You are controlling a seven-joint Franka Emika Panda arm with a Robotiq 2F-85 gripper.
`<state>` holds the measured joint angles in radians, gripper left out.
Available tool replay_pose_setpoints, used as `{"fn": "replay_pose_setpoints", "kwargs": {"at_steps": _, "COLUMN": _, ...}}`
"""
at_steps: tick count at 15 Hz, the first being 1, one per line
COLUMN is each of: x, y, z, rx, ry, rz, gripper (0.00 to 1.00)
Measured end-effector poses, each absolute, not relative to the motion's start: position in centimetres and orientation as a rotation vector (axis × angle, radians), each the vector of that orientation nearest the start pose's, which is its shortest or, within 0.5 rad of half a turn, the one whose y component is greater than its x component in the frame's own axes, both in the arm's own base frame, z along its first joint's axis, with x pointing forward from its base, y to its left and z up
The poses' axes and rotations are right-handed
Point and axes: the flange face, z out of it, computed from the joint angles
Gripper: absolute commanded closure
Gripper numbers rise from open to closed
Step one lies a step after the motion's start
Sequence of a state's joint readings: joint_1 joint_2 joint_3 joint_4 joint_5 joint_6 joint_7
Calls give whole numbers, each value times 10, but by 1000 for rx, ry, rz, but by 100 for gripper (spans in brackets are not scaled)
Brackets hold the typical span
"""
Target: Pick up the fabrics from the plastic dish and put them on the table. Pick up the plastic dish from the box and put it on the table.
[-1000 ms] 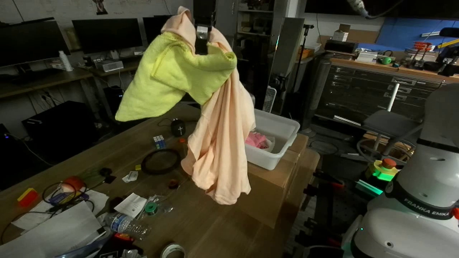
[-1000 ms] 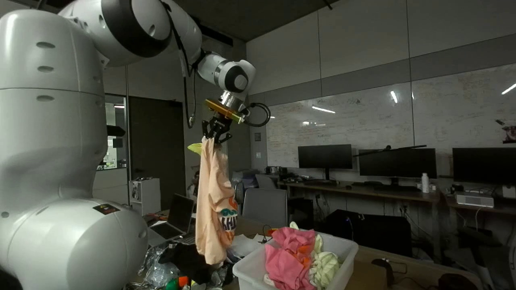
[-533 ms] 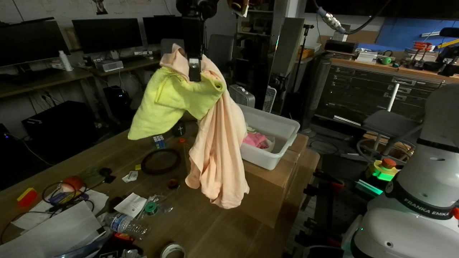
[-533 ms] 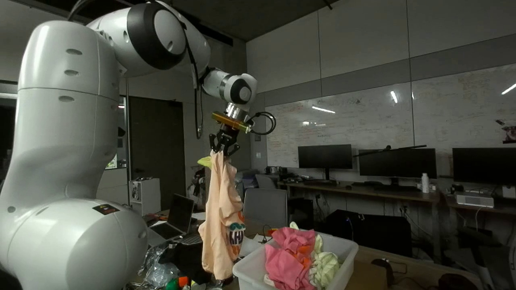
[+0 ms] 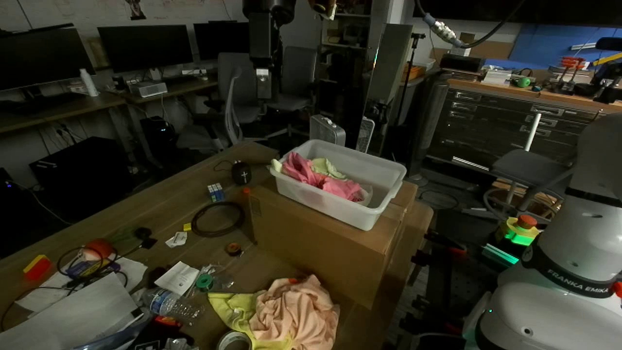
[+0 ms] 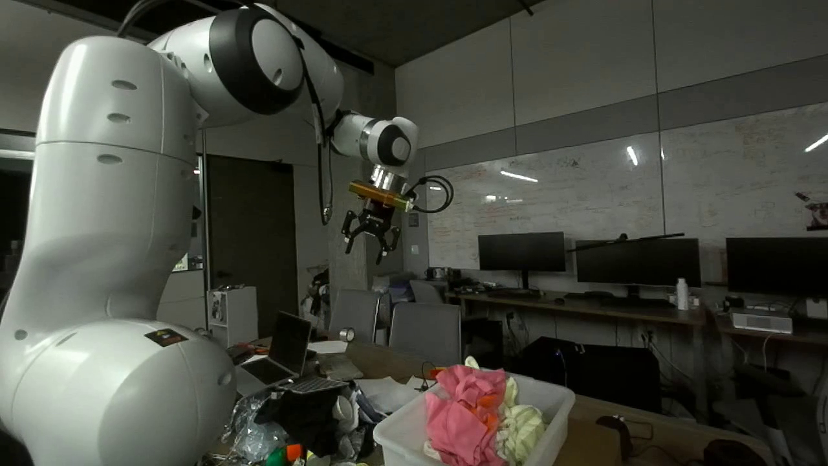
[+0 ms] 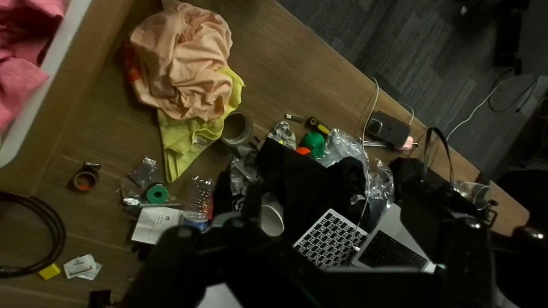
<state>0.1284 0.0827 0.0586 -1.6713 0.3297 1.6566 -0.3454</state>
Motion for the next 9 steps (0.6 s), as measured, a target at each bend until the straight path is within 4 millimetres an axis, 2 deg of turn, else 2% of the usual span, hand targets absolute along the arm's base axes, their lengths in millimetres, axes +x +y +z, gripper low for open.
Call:
{"fn": "replay_pose_setpoints", "kwargs": {"at_steps": 4, "x": 572, "y": 105, "z": 543, "rx": -2775, "ry": -616, "rz": 67, "gripper": 0}}
{"fn": "replay_pose_setpoints", "kwargs": {"at_steps": 9, "x": 584, "y": 38, "z": 540, "rx": -2842, "ry": -464, "rz": 4, "gripper": 0}}
